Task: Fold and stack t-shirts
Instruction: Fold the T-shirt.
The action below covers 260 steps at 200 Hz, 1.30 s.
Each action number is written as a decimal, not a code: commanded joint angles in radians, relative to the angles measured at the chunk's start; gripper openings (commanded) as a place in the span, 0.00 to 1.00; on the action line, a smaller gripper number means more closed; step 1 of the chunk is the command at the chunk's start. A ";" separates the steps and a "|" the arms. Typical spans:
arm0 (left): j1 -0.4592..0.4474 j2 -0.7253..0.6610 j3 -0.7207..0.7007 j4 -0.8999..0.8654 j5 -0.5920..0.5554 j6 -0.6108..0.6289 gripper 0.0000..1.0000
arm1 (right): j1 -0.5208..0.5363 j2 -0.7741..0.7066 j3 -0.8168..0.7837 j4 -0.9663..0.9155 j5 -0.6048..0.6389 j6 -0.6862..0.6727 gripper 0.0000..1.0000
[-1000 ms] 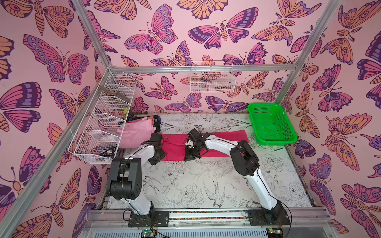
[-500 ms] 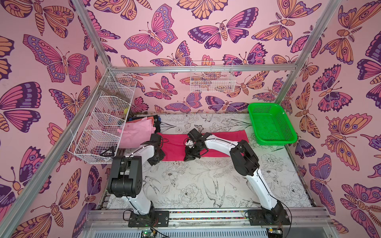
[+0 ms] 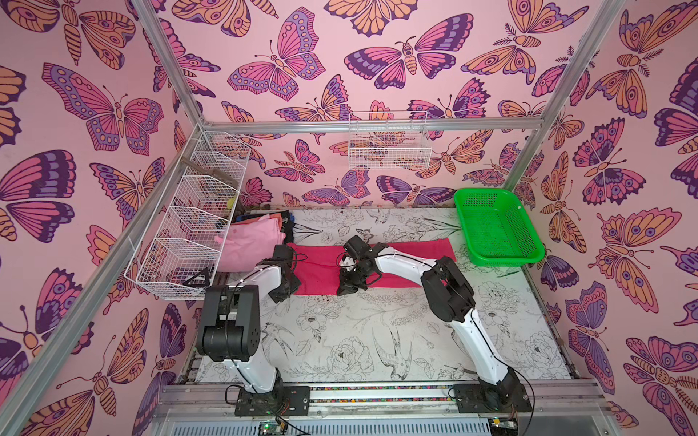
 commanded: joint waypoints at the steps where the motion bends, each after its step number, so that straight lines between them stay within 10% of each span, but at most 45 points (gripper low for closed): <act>1: 0.007 0.022 -0.004 0.033 0.039 0.023 0.28 | -0.008 0.031 0.019 -0.043 0.005 -0.015 0.00; 155: 0.015 0.064 -0.013 0.089 0.131 0.021 0.00 | -0.011 0.038 0.035 -0.049 0.000 -0.013 0.00; 260: -0.020 -0.127 -0.004 0.061 0.150 0.027 0.00 | -0.010 0.025 0.125 -0.158 0.030 -0.124 0.00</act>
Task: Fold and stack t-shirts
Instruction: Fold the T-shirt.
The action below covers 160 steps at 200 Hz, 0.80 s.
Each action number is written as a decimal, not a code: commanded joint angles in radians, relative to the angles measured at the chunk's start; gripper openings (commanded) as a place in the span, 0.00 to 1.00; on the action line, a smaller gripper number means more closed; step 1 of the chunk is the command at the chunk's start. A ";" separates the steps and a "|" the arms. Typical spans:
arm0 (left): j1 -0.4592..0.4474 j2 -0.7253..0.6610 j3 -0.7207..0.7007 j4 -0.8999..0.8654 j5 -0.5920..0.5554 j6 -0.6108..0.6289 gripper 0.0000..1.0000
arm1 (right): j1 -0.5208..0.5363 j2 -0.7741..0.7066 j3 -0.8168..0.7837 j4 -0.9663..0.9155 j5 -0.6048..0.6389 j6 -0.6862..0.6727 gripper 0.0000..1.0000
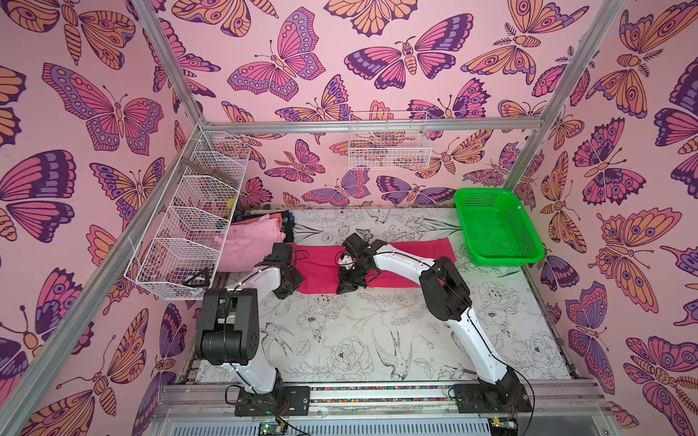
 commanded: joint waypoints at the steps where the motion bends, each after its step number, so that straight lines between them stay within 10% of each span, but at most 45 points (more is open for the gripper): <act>1: -0.015 -0.069 0.007 -0.020 0.016 0.007 0.00 | -0.006 -0.019 0.027 -0.062 0.033 -0.062 0.00; 160: -0.036 0.069 0.275 -0.069 -0.034 0.024 0.00 | -0.051 0.014 0.299 -0.182 0.077 -0.174 0.00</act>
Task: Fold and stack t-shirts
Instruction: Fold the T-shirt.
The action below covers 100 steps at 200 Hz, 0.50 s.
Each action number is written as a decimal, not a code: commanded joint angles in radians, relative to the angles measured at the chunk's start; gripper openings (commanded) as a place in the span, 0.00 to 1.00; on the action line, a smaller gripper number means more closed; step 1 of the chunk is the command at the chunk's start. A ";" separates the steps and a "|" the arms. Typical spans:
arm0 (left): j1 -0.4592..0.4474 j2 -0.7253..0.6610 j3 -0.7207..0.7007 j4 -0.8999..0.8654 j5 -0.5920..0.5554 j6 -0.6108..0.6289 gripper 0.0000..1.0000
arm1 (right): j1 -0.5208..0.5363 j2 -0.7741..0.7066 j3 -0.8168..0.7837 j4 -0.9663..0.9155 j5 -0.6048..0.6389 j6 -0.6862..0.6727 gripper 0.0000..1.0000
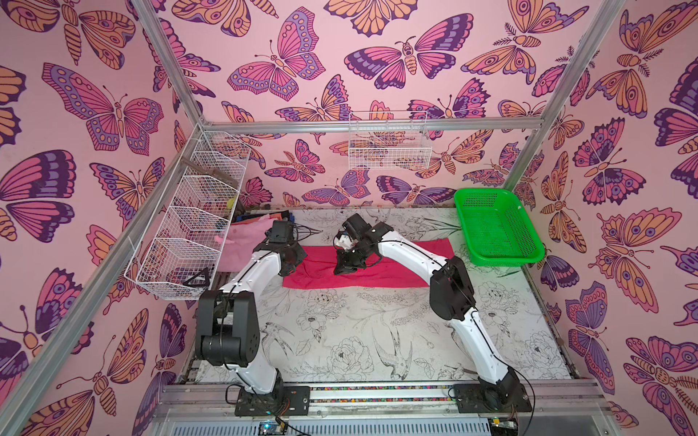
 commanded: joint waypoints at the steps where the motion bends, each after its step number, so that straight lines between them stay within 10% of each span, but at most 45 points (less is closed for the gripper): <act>1: -0.004 0.037 0.034 -0.026 -0.026 0.020 0.00 | -0.025 0.044 0.057 -0.047 0.015 -0.037 0.00; 100: -0.010 0.149 0.133 -0.027 -0.033 0.026 0.00 | -0.073 0.073 0.063 -0.033 0.005 -0.042 0.00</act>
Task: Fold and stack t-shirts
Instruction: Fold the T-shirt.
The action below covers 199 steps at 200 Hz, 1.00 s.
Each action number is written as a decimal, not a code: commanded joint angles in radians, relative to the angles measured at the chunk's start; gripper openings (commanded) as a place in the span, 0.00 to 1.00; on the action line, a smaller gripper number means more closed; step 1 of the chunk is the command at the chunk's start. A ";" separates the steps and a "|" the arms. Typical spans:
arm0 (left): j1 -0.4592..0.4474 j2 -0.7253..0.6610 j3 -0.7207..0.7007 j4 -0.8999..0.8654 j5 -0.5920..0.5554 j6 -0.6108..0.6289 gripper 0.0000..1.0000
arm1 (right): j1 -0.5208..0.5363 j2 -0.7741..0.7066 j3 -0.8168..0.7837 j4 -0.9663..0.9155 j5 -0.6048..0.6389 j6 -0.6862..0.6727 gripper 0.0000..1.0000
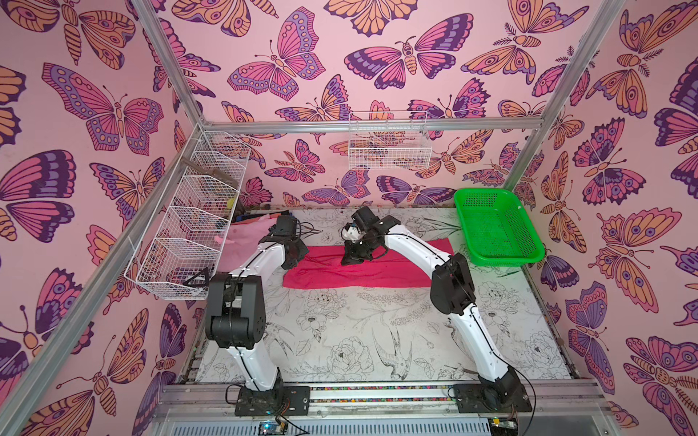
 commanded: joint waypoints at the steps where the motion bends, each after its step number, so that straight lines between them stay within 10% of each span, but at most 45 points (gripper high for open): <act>1: -0.005 0.021 0.030 -0.019 -0.023 0.015 0.00 | -0.007 0.026 0.003 -0.008 0.004 -0.009 0.00; 199: -0.008 0.179 0.144 0.029 0.004 0.061 0.00 | -0.057 0.099 0.078 0.054 0.050 -0.094 0.11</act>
